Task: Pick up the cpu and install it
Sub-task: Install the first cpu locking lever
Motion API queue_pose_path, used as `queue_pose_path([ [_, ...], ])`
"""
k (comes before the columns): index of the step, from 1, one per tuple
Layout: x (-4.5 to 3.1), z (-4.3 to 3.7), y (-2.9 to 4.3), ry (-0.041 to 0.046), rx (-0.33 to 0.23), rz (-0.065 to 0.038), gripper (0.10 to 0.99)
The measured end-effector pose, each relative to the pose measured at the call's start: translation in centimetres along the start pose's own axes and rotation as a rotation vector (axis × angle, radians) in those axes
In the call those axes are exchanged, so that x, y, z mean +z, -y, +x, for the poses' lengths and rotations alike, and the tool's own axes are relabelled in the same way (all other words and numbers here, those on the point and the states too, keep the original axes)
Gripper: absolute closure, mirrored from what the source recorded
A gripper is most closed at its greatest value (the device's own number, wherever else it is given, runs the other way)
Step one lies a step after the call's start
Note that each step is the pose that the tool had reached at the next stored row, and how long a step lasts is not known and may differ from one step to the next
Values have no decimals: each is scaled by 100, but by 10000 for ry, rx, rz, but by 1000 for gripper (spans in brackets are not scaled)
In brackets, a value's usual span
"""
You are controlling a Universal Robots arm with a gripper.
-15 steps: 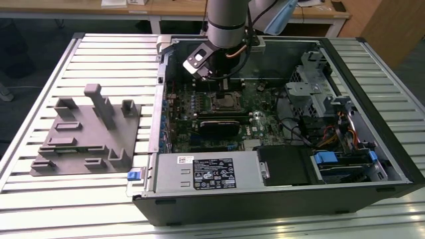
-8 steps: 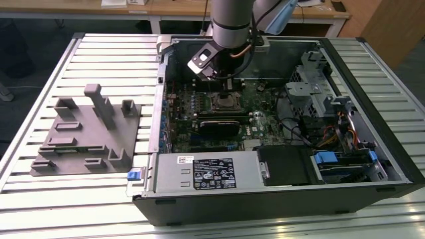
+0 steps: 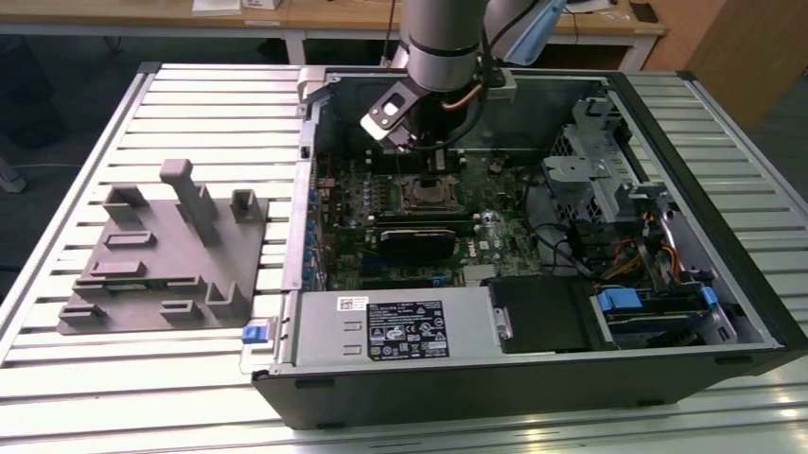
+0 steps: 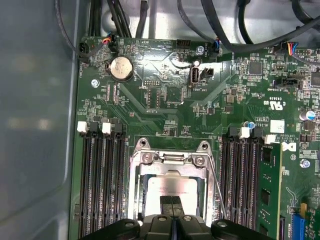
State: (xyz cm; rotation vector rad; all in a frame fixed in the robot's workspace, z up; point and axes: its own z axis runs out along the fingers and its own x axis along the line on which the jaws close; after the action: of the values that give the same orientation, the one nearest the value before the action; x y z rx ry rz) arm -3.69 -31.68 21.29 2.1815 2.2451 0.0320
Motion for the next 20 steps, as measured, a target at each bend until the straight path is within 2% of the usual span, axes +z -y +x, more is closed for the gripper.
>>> queue_pose_path([
  [20,-63,0,-3,0,0,0,980],
])
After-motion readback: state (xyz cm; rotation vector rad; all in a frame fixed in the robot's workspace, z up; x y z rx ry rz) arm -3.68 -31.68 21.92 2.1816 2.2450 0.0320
